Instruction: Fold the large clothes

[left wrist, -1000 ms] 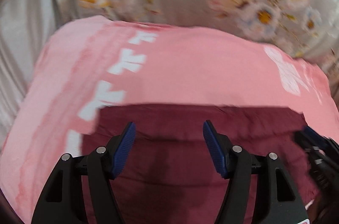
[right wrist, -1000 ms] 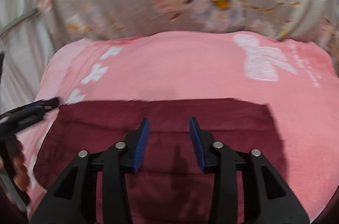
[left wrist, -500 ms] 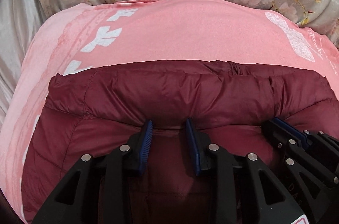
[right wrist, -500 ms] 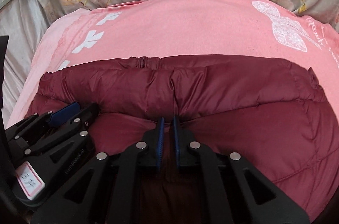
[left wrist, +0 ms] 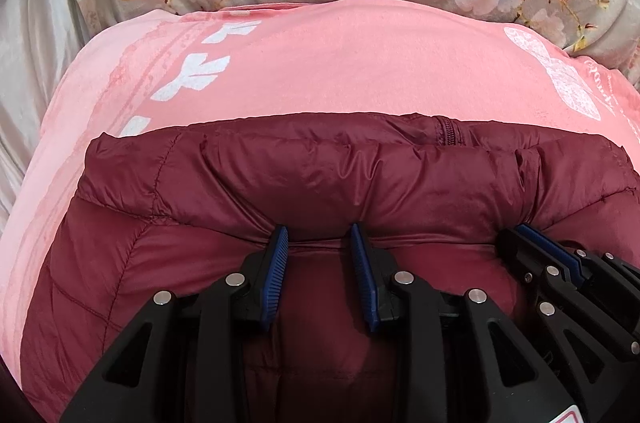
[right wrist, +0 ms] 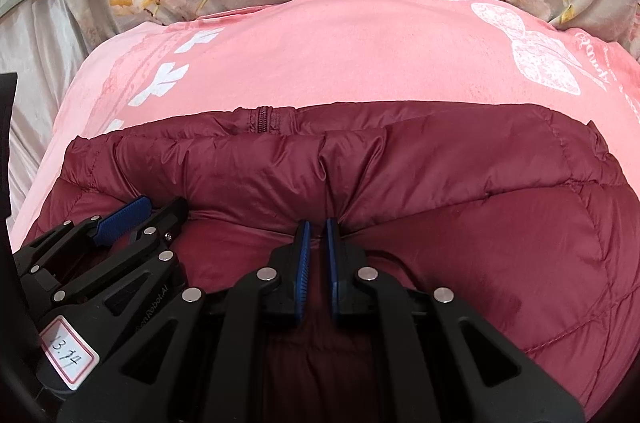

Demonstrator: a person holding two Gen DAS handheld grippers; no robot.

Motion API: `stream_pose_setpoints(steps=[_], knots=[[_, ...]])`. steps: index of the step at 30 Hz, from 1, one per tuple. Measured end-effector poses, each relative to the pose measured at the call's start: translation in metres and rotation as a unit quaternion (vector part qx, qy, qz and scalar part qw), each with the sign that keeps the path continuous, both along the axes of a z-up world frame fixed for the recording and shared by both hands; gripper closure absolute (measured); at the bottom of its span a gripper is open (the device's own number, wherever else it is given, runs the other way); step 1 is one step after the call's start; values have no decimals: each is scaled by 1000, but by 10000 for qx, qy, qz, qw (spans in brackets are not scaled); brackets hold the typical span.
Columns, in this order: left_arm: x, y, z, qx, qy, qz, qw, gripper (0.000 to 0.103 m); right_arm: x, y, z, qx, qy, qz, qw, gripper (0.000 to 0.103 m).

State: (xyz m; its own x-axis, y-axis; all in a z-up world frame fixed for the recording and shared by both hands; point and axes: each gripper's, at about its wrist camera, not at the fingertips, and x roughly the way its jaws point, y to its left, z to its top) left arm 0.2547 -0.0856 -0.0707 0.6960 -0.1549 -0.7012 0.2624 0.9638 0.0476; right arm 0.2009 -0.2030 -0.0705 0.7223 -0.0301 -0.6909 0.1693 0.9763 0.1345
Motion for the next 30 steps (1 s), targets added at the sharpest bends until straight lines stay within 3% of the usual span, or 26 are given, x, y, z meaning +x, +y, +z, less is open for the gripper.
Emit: stream_pose_setpoints(steps=[8,11,12,13,17,20,23,30], knots=[[0,0,2,19,-22,4,10000,71,-3,-4,2,186,-136,-65,9997,97],[0,15,7,-322,25,74,9995,68,-46,-16,24,-54,-1001,-938,9905,90],[-3,22,10,-397,45,149,9991,67,-60,-15,31,-176,-1133,-1059,9877,81],[-11,30,15,-445,47,233,9987,67,-75,-13,37,-242,-1176,-1011,9876,80],[-65,60,39,-750,-12,124,9971,67,-113,3,40,-109,-778,-438,9959,80],[-91,56,37,-530,-7,-14,9986,67,-122,21,30,0,-372,-77,9993,81],[-98,52,21,-516,288,-6,9983,67,-119,29,16,144,-116,-39,9998,81],[-101,46,0,-328,137,96,9993,67,-118,39,-2,-159,-68,-98,9998,81]])
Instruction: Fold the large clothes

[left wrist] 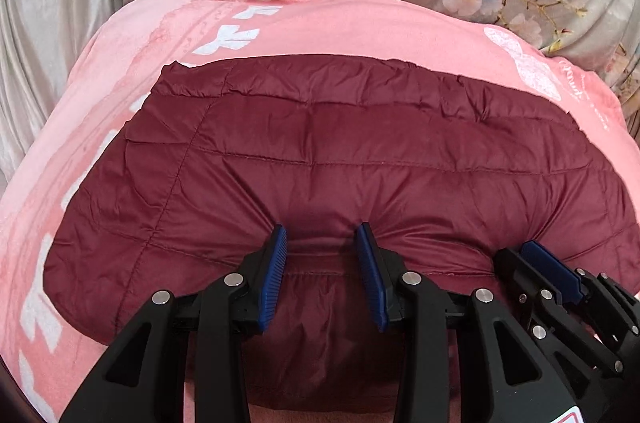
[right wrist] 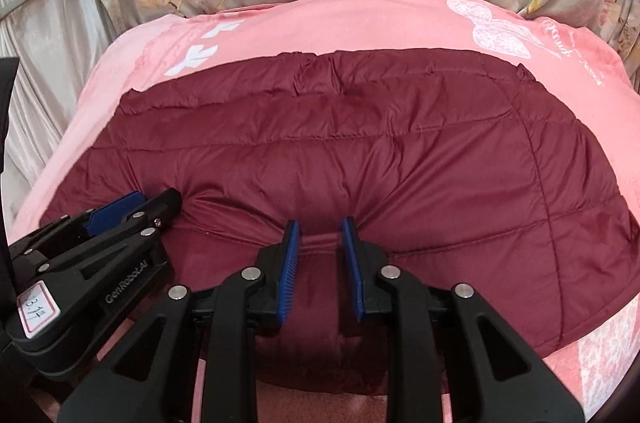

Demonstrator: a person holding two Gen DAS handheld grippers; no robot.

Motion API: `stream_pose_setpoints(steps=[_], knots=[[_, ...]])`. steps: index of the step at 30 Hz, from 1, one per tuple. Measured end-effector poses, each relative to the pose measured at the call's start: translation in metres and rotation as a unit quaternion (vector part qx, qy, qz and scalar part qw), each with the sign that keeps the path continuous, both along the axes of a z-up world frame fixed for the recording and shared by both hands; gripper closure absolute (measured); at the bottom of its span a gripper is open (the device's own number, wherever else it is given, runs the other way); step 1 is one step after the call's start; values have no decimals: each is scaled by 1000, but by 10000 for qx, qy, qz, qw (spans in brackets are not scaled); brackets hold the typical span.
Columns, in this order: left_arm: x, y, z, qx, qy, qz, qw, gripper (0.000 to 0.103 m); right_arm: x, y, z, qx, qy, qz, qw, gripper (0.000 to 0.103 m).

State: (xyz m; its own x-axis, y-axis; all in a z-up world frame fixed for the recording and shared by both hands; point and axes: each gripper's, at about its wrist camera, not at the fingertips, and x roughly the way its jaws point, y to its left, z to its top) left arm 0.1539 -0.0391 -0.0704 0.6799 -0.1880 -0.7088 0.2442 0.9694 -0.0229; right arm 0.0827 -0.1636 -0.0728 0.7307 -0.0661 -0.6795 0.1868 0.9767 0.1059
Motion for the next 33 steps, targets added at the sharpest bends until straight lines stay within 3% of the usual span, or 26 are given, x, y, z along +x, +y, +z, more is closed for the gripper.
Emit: stream_pose_setpoints(steps=[14,19,23,27,29,33], knots=[[-4,-8,-9,214,-228,35,9995,66,3,2,-4,-64,-8,-14,10000,82],[-28,22,6,-275,-91,154,9995,63,-19,7,9,70,-206,43,9998,79],[-54,73,13,-495,3,495,9975,39,-33,22,15,169,-178,205,9995,79],[-48,151,-1,-1076,507,1442,9824,38,-35,27,10,146,-106,190,9997,79],[-34,187,-13,-1637,797,1805,9666,38,-35,26,7,195,-91,172,9996,79],[-13,211,-26,-2443,1080,1852,9457,38,-33,29,2,97,-54,177,9998,79]])
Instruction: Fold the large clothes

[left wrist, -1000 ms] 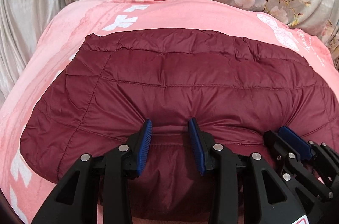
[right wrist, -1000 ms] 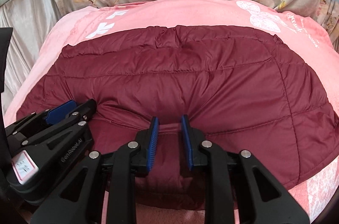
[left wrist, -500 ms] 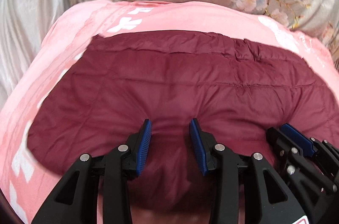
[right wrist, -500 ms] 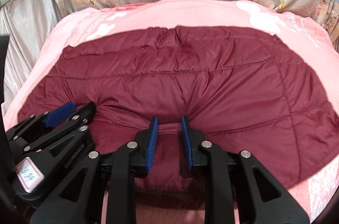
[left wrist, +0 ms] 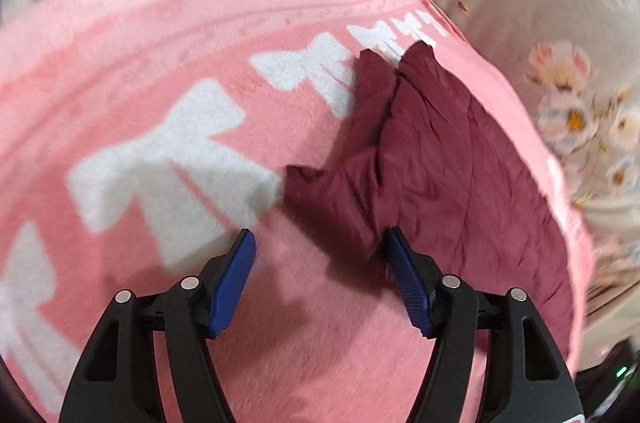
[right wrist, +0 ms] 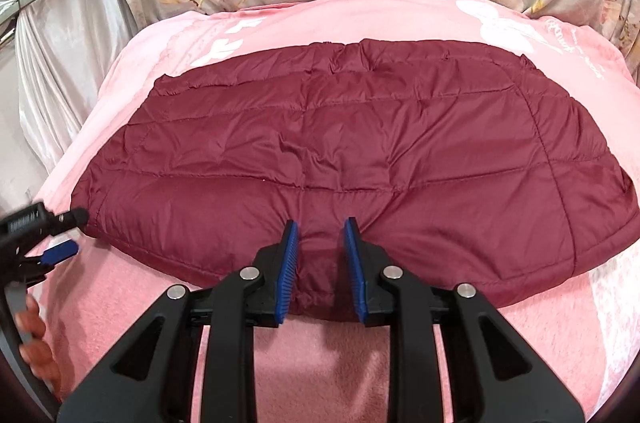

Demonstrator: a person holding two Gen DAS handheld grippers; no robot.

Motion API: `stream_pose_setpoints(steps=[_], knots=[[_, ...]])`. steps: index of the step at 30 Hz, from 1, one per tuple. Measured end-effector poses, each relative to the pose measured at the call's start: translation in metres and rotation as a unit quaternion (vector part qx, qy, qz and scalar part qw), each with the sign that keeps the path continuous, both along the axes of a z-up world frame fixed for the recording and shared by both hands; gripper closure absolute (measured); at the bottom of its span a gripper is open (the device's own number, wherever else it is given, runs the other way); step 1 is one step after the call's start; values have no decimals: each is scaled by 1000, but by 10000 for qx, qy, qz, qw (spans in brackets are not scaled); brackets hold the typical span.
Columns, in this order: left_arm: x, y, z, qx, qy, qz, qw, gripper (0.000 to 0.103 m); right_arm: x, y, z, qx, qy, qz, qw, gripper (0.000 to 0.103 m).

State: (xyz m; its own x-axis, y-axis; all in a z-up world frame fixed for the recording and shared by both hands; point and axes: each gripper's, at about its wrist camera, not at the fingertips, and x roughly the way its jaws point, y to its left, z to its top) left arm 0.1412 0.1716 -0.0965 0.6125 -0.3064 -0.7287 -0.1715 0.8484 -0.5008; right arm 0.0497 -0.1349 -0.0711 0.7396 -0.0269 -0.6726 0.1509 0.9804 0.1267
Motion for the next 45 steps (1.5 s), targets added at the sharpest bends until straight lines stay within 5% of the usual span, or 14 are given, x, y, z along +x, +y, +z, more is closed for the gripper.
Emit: stream_pose_setpoints(steps=[6,7,9,11,17,21,25,28,32,38,42,45], knots=[[16,-19,1,-339,-79,-224,9991,40,2,1,-4,-72,-2,9,10000,79],[18,-24,3,-365,-71,-323,9988,44,2,0,-3,-58,-3,9,10000,80],[17,-33,9,-332,-69,-448,9984,79,-3,-1,1,-8,-12,-21,10000,80],[11,-40,26,-106,-314,-581,9978,93,-10,-1,7,88,-25,-61,9999,79],[-14,-59,90,103,-1158,-949,9887,98,-12,-2,-3,206,102,-79,9997,80],[-35,-97,141,246,-1740,-1520,9726,98,-11,-3,-5,290,57,-82,9995,81],[-63,-155,184,604,-2231,-2254,9465,98,-29,-29,8,995,45,-143,9949,82],[-75,-202,195,779,-2365,-2754,9285,98,-57,-51,22,960,8,-358,9947,81],[-83,-265,191,1014,-2316,-3201,9130,98,-99,-86,38,703,20,-879,9936,81],[-92,-356,143,1415,-1666,-3792,8991,97,-148,-135,48,588,103,-1572,9858,81],[-85,-395,90,1575,-781,-4037,8979,90,-161,-149,47,431,116,-1812,9824,81],[-91,-387,82,1453,-632,-3976,9038,86,-168,-158,47,498,58,-1892,9807,81]])
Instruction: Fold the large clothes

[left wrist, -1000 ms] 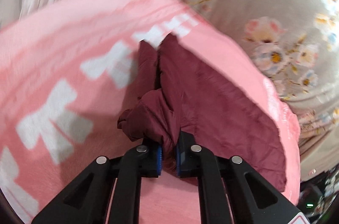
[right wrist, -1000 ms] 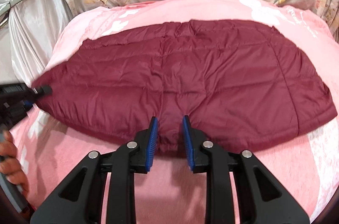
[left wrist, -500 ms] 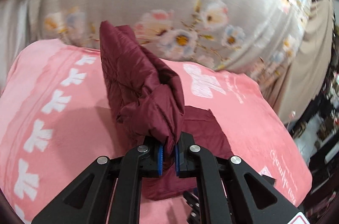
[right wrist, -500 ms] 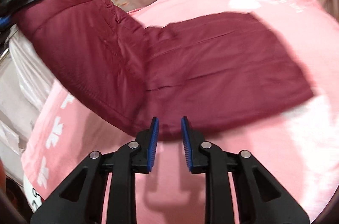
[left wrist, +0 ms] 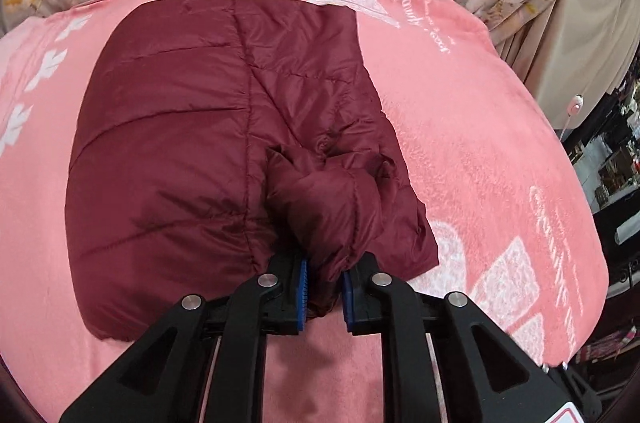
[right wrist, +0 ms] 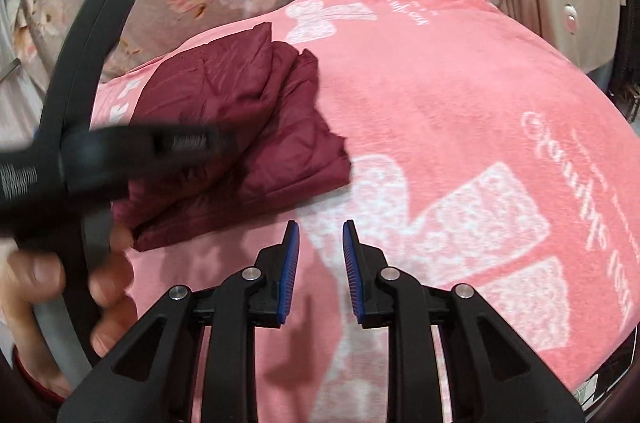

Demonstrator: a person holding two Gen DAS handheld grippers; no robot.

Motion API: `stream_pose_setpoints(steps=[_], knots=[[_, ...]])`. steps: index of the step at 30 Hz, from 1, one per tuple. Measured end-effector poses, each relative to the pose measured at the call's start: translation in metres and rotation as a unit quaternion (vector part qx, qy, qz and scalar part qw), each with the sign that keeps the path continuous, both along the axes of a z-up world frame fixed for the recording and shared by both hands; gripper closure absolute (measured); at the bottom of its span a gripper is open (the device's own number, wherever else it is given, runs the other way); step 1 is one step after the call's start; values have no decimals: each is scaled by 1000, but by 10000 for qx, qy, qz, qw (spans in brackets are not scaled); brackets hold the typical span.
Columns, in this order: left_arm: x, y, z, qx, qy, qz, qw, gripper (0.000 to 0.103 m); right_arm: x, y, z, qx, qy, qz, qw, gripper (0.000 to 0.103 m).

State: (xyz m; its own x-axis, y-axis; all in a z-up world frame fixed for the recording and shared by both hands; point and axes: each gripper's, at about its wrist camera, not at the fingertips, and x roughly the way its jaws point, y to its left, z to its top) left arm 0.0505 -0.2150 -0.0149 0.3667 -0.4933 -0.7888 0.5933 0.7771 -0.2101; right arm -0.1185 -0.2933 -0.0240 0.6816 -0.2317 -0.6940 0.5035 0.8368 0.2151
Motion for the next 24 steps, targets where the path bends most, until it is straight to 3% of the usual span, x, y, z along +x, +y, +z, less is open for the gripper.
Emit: stream_pose_setpoints(steps=[2,5,6,8,9,11,13,16,21,23,24], knots=[[-4,22,16,-392,169,-23,9991,75,-1,-5,3,32,-66,-16,10000,80],[-10,59,42,-1101,254,103,9935,37,1,-12,13,51,-274,40,9996,67],[-12,77,55,-1272,72,283,9914,35,4,-12,17,38,-375,88,9993,66],[-13,95,67,-1286,-206,512,9902,35,11,-10,23,46,-496,150,9986,66],[-12,105,69,-1069,-481,714,9905,35,15,-9,27,66,-578,202,9981,66],[-6,110,60,-360,-858,1055,9901,35,26,-5,34,77,-637,357,9973,65],[11,114,33,408,-823,1444,9852,43,38,1,38,-15,-613,509,9968,64],[27,123,2,463,-286,1625,9852,49,58,8,43,-185,-607,640,9959,62],[26,113,-4,657,-486,1710,9819,47,94,9,38,-386,-418,813,9951,62],[25,107,-3,755,-579,1720,9805,47,106,5,33,-416,-301,914,9945,75],[28,106,-3,778,-602,1718,9802,49,109,1,30,-440,-229,891,9948,93]])
